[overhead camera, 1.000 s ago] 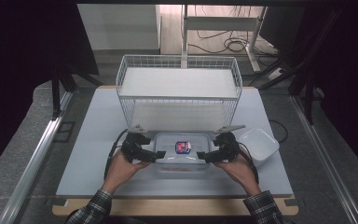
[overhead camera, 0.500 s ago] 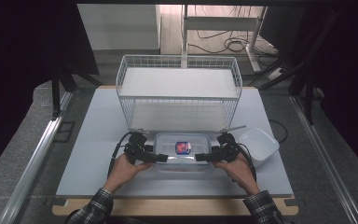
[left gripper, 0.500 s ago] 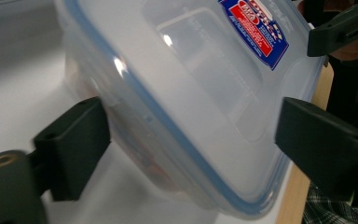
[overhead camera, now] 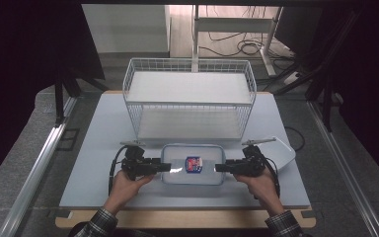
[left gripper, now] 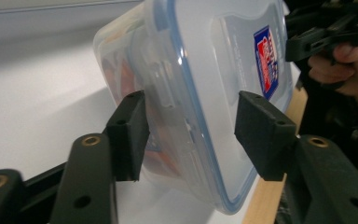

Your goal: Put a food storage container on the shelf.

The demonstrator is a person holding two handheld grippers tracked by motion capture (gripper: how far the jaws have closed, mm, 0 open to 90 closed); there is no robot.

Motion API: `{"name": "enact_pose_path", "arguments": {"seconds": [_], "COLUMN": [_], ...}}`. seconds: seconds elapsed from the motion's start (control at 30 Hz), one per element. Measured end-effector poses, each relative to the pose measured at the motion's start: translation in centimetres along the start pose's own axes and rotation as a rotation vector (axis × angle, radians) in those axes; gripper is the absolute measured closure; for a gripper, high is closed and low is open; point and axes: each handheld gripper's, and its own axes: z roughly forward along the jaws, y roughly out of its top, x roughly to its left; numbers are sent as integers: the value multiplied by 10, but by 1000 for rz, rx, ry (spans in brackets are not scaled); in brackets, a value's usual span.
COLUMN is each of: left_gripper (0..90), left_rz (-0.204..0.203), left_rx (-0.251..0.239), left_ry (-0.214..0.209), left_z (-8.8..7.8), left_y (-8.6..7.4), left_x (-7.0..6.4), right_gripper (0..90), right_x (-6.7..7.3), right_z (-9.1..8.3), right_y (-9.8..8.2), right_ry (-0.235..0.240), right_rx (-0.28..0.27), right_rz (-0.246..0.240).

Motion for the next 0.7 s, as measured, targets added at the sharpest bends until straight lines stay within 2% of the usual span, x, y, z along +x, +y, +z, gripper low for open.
{"name": "enact_pose_path", "arguments": {"seconds": [0.03,0.1,0.23,0.3,0.37,0.4,0.47,0.7], "left_gripper": [470,485,494,505,517,518,520,521], "left_rz": [-8,-16,-19,-5,14,7,-7,16], "left_rx": [-5,-9,-17,-30,-30,-36,-37,-59], "left_ry": [-7,-12,-1,13,20,13,6,8], "left_z": [0,-1,-2,-3,-4,-4,-4,-11], "left_y": [0,-1,0,0,1,1,1,10], "left_x": [1,2,0,-2,-3,-2,-1,-5], "right_gripper": [474,473,479,496,504,504,504,504], "right_x": [-1,1,3,5,8,9,8,14], "right_z": [-1,-1,-1,-3,-4,-4,-3,-7], "right_y": [-1,-2,-4,-4,-3,-2,-2,3], "right_ry": [11,2,-12,-17,-32,-38,-35,-43], "right_rx": [-7,-13,-26,-36,-47,-47,-52,-80], "right_rz": [11,8,4,-2,-29,-42,-36,-57]}}
